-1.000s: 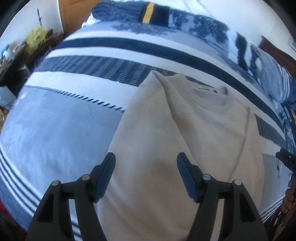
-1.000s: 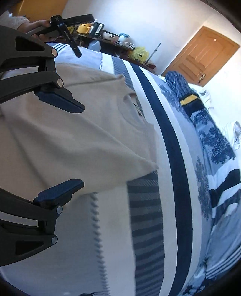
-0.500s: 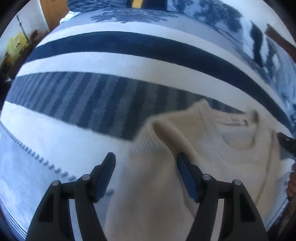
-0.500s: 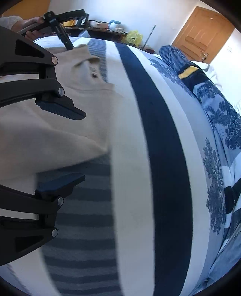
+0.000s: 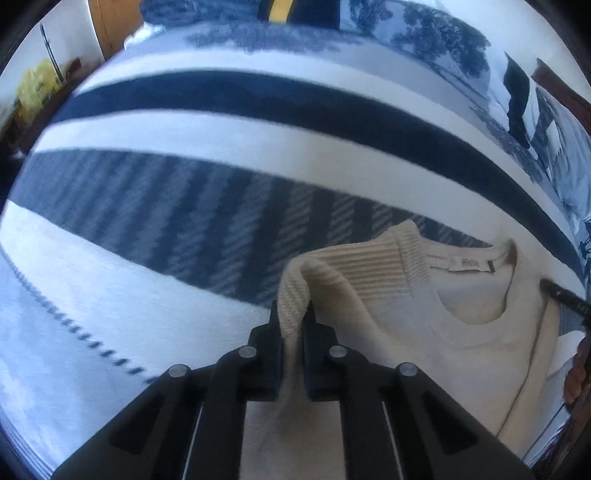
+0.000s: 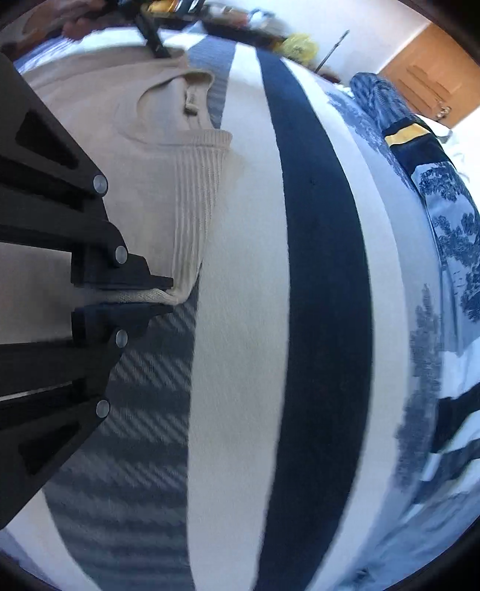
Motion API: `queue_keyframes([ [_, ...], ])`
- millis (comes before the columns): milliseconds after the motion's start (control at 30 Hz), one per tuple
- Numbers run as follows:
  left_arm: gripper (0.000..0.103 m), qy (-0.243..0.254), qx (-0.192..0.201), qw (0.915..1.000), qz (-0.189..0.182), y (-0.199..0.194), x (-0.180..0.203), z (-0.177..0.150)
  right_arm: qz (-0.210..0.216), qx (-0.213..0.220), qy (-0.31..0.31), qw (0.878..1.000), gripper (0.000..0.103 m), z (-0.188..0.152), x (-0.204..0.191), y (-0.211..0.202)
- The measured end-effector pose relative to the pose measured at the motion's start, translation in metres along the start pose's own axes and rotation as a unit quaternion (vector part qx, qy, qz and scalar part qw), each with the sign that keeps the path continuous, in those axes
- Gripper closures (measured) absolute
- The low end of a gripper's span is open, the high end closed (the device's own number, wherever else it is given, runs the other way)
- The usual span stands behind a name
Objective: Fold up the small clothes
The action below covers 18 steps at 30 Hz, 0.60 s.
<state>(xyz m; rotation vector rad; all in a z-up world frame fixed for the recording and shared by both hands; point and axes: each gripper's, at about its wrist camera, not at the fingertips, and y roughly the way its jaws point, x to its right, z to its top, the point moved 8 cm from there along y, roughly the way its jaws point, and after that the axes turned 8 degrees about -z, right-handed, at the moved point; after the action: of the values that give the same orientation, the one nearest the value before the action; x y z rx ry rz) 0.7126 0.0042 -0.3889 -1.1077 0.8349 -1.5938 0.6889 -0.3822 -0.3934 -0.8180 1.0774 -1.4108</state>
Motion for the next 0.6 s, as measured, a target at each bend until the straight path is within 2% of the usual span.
queue_keyframes([
  [133, 0.095, -0.008, 0.054, 0.9978, -0.039, -0.063, 0.008, -0.002, 0.035, 0.047, 0.005, 0.998, 0.098, -0.002, 0.004, -0.059],
  [300, 0.096, -0.002, 0.108, 0.9913, -0.075, -0.163, 0.014, -0.047, 0.052, 0.108, -0.025, 0.992, 0.099, -0.048, 0.004, -0.16],
  [400, 0.095, 0.004, 0.14, 0.9849, -0.102, -0.222, 0.017, -0.096, 0.066, 0.137, -0.027, 0.988, 0.099, -0.094, 0.006, -0.217],
  [433, 0.095, 0.004, 0.148, 0.9831, -0.107, -0.24, 0.017, -0.122, 0.073, 0.143, -0.025, 0.987, 0.098, -0.11, 0.008, -0.232],
  [500, 0.095, 0.012, 0.15, 0.9829, -0.106, -0.256, 0.015, -0.159, 0.092, 0.156, -0.019, 0.983, 0.098, -0.152, 0.01, -0.26],
  [600, 0.095, 0.022, 0.134, 0.9864, -0.093, -0.256, 0.017, -0.229, 0.094, 0.148, -0.011, 0.984, 0.098, -0.217, 0.013, -0.272],
])
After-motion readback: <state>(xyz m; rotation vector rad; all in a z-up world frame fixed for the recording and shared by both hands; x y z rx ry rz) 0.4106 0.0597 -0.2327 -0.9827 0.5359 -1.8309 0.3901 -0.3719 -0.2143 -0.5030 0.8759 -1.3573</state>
